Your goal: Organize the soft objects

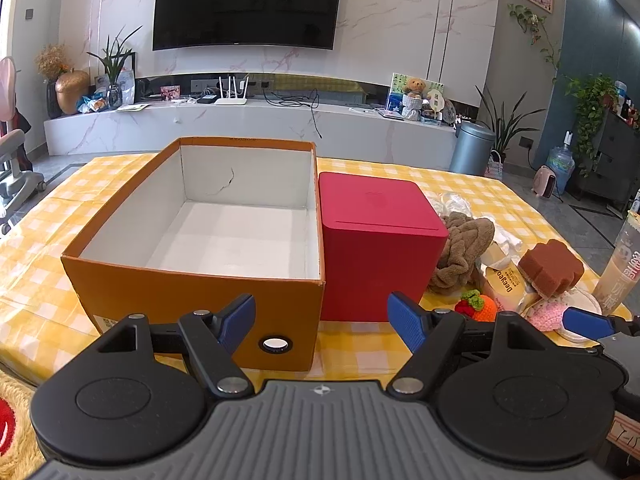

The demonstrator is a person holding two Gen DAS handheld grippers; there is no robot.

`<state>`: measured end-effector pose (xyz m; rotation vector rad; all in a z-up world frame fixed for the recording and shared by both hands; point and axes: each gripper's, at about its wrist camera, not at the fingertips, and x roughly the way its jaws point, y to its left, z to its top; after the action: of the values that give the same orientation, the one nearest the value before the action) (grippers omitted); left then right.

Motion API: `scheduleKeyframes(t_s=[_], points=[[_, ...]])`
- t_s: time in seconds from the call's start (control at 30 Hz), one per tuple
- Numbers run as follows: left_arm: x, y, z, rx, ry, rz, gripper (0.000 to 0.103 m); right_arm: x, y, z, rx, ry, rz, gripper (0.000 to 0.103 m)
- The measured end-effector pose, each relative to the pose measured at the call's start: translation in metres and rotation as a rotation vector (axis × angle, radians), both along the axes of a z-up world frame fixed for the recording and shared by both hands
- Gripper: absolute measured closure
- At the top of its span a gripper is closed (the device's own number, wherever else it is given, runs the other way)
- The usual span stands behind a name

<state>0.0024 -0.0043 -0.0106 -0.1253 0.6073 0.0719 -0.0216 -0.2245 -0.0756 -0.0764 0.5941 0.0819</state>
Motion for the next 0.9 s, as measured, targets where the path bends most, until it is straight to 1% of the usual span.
scheduleKeyframes(t_s=[0.9], points=[[-0.0011, 0.0001, -0.0013, 0.002, 0.001, 0.001, 0.015, 0.0001, 0.0003, -0.0005, -0.006, -0.004, 0.004, 0.003]])
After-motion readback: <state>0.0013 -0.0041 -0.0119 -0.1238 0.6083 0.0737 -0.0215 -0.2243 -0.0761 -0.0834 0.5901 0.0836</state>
